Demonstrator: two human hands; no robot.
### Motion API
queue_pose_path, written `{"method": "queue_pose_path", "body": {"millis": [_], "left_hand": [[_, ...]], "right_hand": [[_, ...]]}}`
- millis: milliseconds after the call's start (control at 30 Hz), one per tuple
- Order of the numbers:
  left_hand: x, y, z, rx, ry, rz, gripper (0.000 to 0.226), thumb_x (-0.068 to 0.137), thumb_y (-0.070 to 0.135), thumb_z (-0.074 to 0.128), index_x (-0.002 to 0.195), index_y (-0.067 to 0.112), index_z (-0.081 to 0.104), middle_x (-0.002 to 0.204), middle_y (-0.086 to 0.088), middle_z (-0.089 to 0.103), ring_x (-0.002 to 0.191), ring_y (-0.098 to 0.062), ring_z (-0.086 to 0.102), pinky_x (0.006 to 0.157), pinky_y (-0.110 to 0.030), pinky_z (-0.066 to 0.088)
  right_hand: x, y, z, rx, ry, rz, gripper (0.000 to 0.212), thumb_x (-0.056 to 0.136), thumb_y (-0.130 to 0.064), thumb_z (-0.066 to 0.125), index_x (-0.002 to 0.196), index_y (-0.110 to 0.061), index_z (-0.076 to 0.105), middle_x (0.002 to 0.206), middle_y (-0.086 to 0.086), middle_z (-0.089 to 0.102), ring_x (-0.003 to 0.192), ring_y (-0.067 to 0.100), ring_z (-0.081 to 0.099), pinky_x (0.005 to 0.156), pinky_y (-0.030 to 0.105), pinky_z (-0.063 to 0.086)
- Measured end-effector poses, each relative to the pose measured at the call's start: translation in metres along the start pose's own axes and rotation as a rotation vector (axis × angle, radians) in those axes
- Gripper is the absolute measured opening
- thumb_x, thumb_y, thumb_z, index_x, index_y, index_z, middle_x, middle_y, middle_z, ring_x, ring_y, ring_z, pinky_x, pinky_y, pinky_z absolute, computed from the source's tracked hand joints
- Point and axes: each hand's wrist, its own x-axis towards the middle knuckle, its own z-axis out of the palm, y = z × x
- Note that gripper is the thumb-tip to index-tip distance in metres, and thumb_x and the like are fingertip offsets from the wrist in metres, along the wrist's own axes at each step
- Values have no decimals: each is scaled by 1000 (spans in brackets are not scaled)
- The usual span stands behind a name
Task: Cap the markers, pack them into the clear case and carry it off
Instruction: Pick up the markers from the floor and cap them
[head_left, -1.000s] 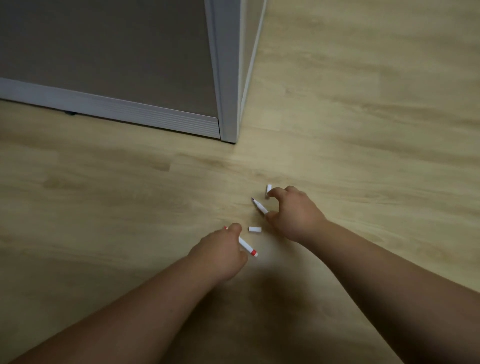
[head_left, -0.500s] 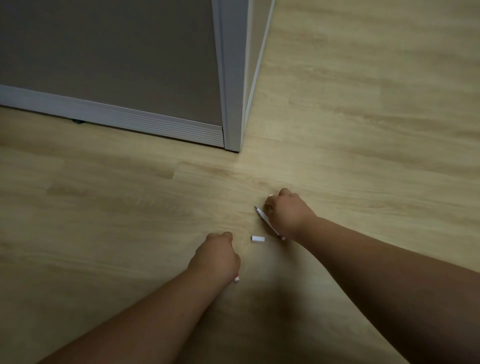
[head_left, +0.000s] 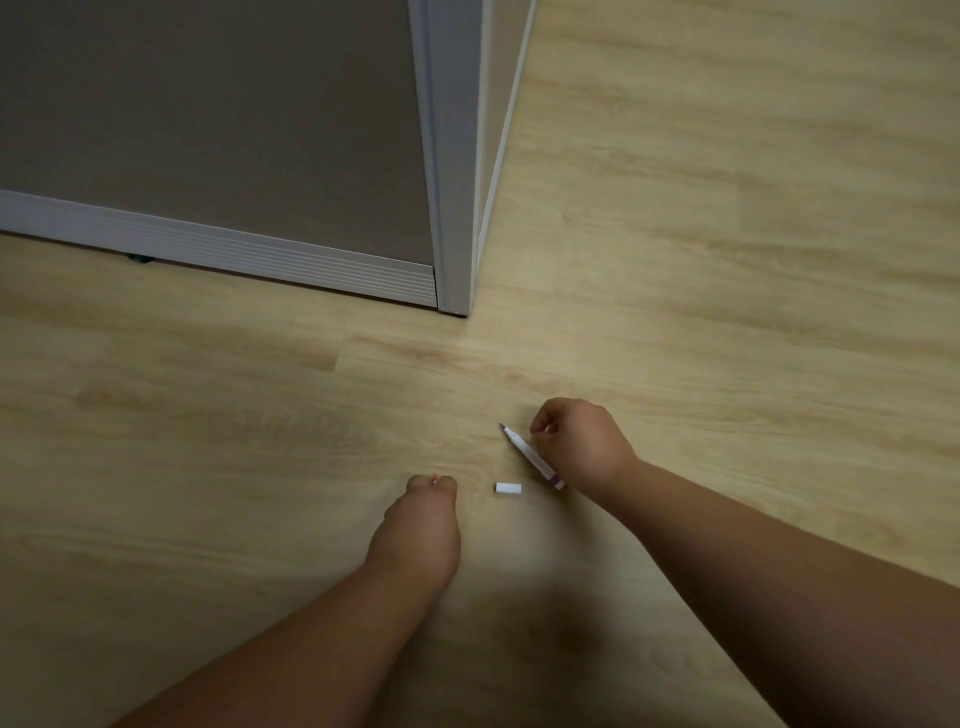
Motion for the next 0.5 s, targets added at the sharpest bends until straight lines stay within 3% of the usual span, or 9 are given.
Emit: {"method": "queue_pose_path", "body": {"millis": [133,267,333,433,500], "left_hand": [[-3,-1,-4,-32,61,2,33,86,2,37,107,24,51,112,-4,47,86,-22,58,71,-33,49],[-4,-2,-6,-51,89,7,32,85,2,37,104,24,48,109,-4,46,86,-25,58,69,-34,47],[-4,-3,-6,-53,89,10,29,84,3,38,102,25,47,109,-4,46,87,-27,59,68,-34,45],[-5,1,-8,-71,67,11,24,83,7,41,99,25,45,108,-4,46,80,-24,52,67,-33,41],[-6,4,-9,-95,59,11,20,83,10,43,97,24,43,107,-3,46,81,-23,51,67,-33,41]], "right_hand": [[-5,0,2,59,-28,23,15,89,-22,54,87,-23,69,80,-10,61,73,18,62,71,31,55],[-8,3,1,117,-52,83,14,85,-17,56,81,-24,67,75,-8,64,72,19,65,70,31,55],[-8,7,2,110,-63,110,17,85,-15,54,80,-26,66,76,-6,67,67,16,68,63,27,54],[-9,12,2,100,-73,148,18,86,-13,54,83,-26,66,72,-6,70,50,3,63,47,16,41],[-10,14,1,109,-78,170,18,85,-12,54,83,-25,66,70,-5,72,51,2,64,47,16,40]]}}
